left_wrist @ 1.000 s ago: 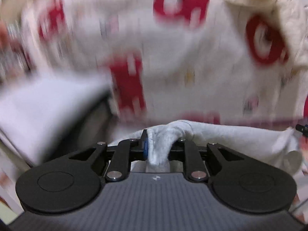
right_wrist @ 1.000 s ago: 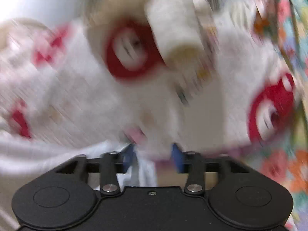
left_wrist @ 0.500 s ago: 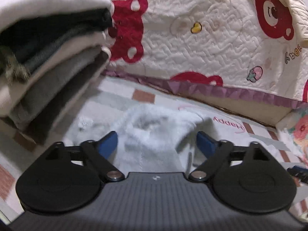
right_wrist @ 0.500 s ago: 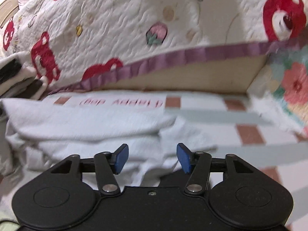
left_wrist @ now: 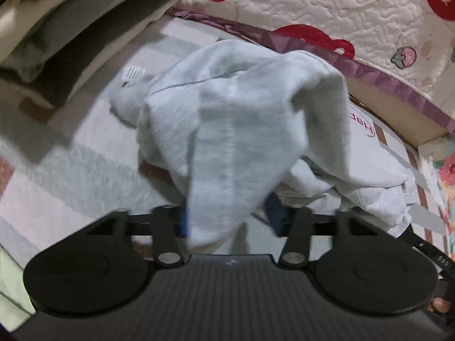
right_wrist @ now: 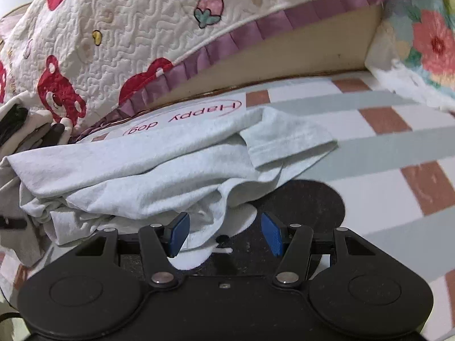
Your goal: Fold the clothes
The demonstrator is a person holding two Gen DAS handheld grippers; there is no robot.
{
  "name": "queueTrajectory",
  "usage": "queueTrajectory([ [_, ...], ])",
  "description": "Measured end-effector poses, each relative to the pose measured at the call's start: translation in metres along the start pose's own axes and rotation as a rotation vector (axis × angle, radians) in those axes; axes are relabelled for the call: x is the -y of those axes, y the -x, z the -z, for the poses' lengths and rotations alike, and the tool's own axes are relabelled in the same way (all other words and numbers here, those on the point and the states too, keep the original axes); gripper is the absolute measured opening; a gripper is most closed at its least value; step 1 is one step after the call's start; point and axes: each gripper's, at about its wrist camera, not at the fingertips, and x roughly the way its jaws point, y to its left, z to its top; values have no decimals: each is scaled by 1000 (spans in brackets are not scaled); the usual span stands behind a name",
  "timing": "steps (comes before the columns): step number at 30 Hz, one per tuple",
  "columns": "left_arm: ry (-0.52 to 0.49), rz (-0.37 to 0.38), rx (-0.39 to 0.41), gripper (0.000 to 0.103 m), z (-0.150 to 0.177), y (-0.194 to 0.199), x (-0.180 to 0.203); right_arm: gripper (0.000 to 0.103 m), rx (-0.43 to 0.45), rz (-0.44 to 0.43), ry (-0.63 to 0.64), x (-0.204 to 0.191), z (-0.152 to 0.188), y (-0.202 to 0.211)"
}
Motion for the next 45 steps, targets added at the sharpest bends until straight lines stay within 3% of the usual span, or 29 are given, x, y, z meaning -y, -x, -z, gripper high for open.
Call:
queueTrajectory([
  [1,11,7,3,16,1,1,-4,61,-6,-10,-13,0,0,-2],
  [4,-5,14,37,8,1,5,-5,47,-28,-12,6,-4,0,-11],
  [6,-31,26,64,7,1,10,-1,25,-47,-2,35,-8,1,-17],
  [8,-80,24,93,5,-1,12,4,13,-68,10,52,-12,1,-22],
  [11,-145,13,141,5,-2,19,12,7,-77,3,67,-15,2,-20],
  [15,-185,0,200,9,-8,27,18,7,-91,-30,62,-16,1,-15],
  [22,-127,-77,230,18,-20,27,3,11,-103,-30,1,-12,2,-17],
  [24,-115,-77,216,25,-25,22,-2,12,-107,-35,-20,-11,2,-21],
  [26,-97,-83,204,46,-28,16,-7,19,-112,-42,-44,-11,2,-25],
  [31,-110,-71,211,40,-31,10,-8,42,-88,-119,-136,-6,1,-38],
  [34,-136,-70,212,19,-31,4,-7,44,-59,-140,-157,-7,-3,-47],
  [35,-139,-73,214,12,-32,1,-7,33,-53,-136,-155,-8,-4,-49],
  [36,-148,-82,225,11,-32,0,-6,9,-51,-133,-146,-10,-6,-52],
  [41,-306,-211,351,9,-29,11,11,8,84,-164,-72,-23,-26,-9],
  [45,-263,-178,409,9,-36,38,6,3,246,-126,26,-35,-66,58],
])
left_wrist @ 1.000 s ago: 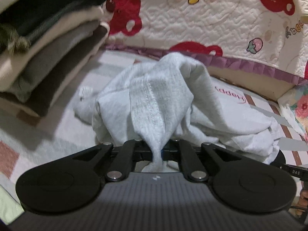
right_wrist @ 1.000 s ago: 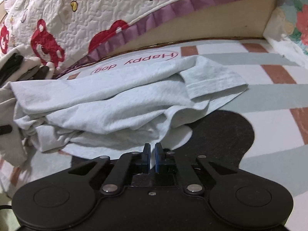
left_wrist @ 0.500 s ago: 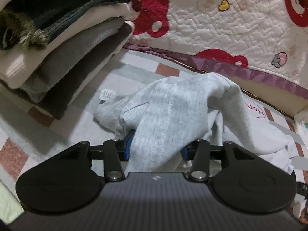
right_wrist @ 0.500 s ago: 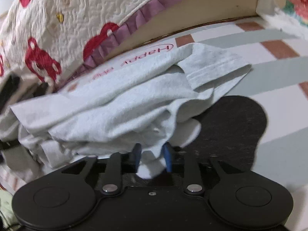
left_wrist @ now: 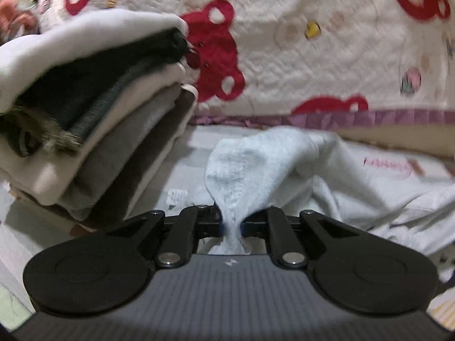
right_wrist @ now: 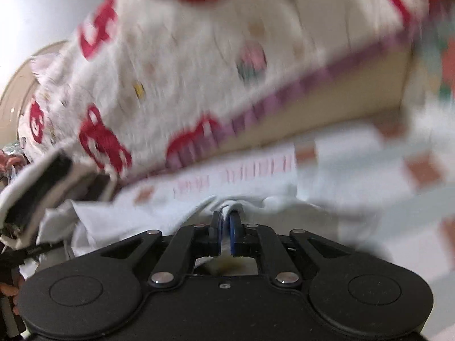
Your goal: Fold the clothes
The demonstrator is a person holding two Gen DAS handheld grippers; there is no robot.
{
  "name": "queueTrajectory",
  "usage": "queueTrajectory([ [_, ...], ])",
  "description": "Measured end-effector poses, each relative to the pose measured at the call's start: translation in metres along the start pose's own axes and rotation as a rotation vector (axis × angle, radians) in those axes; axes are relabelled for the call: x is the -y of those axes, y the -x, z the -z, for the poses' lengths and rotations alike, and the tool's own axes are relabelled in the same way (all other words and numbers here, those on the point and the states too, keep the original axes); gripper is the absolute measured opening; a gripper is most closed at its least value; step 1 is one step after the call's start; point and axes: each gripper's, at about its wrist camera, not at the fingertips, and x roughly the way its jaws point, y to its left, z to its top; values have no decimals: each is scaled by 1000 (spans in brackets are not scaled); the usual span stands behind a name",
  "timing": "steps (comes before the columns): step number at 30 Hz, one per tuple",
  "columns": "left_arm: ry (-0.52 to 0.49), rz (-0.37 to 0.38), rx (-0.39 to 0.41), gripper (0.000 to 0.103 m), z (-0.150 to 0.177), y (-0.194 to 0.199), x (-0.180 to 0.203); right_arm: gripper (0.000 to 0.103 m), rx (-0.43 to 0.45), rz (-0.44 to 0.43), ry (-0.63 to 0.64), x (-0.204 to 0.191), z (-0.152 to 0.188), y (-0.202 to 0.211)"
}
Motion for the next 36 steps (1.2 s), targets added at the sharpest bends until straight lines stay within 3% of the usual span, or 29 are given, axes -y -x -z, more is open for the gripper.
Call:
queueTrajectory([
  [3,32,-5,54,9,-10,18,-13,3,135,49,84,-10,-44,42],
  [6,26,-27,98,9,-17,30,-22,3,185,120,149,-2,-64,62],
  [9,36,-34,79,9,-16,24,-23,3,134,157,141,17,-59,58],
  [15,-7,-82,36,9,-8,7,-13,5,9,148,45,42,-15,30],
  [25,49,-85,-19,11,-3,-5,-16,11,-67,103,43,56,5,23],
  [28,109,-54,-68,12,2,-14,-20,31,-111,93,-3,63,19,14],
  [30,157,-24,-102,12,6,-20,-24,55,-141,86,-52,69,29,6],
  [33,185,-2,-141,12,13,-29,-27,59,-187,88,-157,79,44,-5],
  [36,147,-27,-141,7,19,-30,-24,59,-221,69,-313,92,54,-4],
])
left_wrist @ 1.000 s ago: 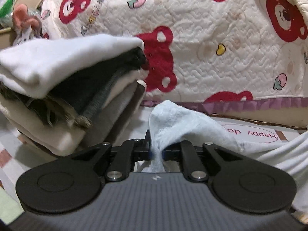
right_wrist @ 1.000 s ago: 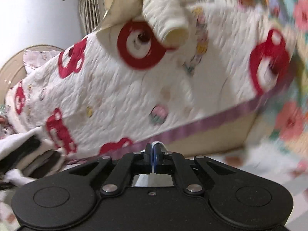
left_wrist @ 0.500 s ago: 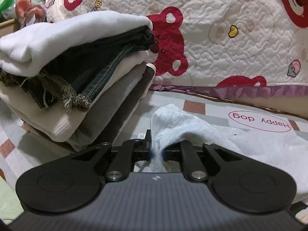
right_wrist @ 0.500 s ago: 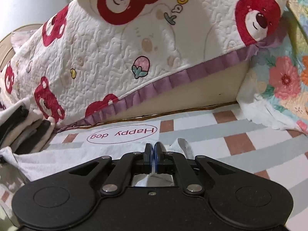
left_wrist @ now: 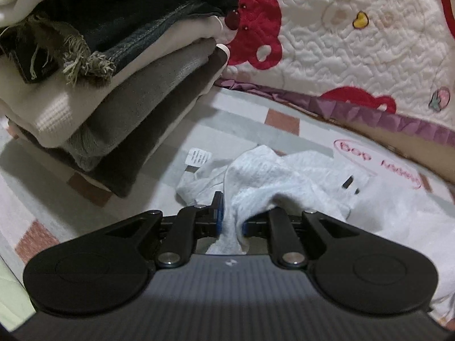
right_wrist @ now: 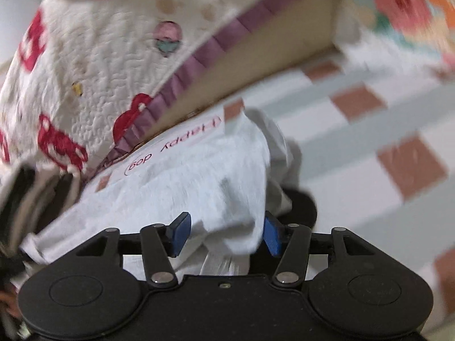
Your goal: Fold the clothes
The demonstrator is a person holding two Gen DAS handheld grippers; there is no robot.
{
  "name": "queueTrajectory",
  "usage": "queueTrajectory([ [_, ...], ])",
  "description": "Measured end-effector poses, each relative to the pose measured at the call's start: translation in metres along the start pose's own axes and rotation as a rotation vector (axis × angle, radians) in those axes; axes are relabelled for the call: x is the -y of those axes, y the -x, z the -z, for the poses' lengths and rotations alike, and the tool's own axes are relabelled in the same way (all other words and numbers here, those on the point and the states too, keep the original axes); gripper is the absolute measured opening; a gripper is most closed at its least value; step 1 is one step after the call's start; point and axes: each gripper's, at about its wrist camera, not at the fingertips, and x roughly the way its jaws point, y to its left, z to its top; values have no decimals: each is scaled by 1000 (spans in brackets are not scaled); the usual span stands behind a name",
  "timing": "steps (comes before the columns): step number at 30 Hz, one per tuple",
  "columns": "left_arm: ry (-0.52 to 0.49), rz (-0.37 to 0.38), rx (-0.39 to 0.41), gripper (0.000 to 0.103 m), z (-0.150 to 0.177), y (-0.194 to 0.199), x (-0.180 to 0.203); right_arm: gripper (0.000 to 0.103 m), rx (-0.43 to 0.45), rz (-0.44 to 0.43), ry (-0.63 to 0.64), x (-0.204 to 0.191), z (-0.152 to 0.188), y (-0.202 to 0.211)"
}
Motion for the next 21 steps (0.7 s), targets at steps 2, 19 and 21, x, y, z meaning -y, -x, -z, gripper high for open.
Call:
queueTrajectory([
  [2,-53,-23,46,6,1,9,6,59,-8,-24,-59,5,1,2],
  [19,-84,-2,259,6,48,173,24,2,342,42,387,-28,-25,176],
  [21,-113,-22,197,6,66,166,27,9,274,136,390,-15,-8,172],
])
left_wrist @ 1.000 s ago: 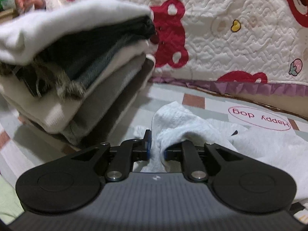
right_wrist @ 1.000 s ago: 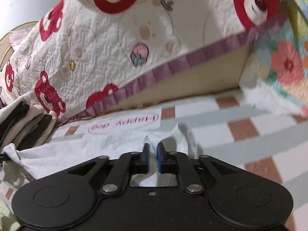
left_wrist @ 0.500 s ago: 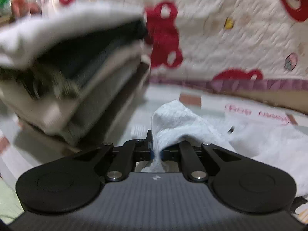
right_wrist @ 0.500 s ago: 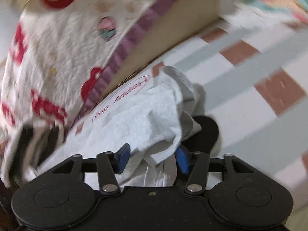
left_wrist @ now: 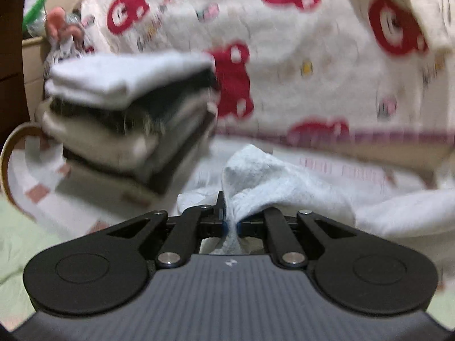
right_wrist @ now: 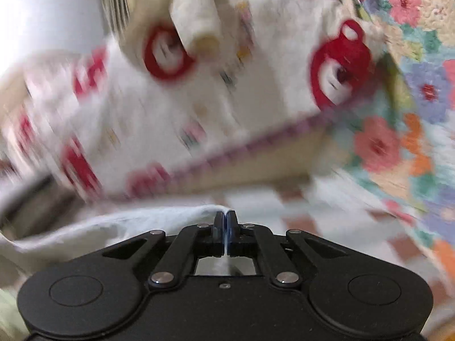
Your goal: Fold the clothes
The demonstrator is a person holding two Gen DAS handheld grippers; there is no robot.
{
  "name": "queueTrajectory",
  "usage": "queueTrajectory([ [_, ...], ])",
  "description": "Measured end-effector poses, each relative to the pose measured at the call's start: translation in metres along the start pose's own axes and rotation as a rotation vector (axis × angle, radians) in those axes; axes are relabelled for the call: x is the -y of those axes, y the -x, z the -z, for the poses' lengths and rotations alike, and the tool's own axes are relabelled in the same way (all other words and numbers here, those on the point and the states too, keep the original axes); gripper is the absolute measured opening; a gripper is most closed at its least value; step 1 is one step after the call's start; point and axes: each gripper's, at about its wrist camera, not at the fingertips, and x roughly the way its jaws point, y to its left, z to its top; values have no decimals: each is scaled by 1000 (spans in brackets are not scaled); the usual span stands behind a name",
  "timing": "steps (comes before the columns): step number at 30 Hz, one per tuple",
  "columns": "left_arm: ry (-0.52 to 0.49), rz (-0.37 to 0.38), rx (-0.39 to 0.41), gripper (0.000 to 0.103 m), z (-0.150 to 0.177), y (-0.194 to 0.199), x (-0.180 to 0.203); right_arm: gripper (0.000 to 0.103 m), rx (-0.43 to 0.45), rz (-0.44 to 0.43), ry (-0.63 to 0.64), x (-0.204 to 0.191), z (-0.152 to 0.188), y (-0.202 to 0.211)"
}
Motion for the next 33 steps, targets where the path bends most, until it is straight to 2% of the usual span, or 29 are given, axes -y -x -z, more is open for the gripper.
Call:
queueTrajectory([
  [2,0,-17,-25,6,8,-1,0,10,-72,41,-63,11,20,-1],
  [4,14,-34,-27,6,9,-1,-3,21,-119,72,-163,23,37,-2],
  [6,27,-48,-12,6,10,2,-5,37,-165,56,-284,36,50,-5],
  [11,17,-58,17,6,6,3,-2,45,-302,-58,-574,52,77,-25],
  [13,6,-57,36,6,4,5,0,45,-330,-115,-670,50,89,-34],
  [15,-5,-59,52,6,2,8,3,50,-355,-168,-744,45,96,-46],
  [19,-21,-57,82,6,-3,12,7,51,-438,-220,-836,32,109,-72],
  [23,-82,-63,132,6,-11,14,16,51,-488,-318,-911,19,120,-89],
  [25,-105,-72,154,6,-16,14,21,57,-516,-383,-938,9,125,-97],
  [26,-116,-76,165,6,-18,14,23,67,-530,-413,-938,3,129,-100],
  [27,-128,-81,177,6,-21,14,26,72,-545,-440,-925,-5,133,-104],
  [28,-140,-85,188,6,-23,14,28,72,-558,-451,-914,-13,136,-106],
  [31,-152,-83,205,6,-27,13,33,72,-571,-415,-906,-34,146,-108],
  [33,-155,-80,212,6,-28,14,34,72,-518,-363,-959,-34,147,-109],
])
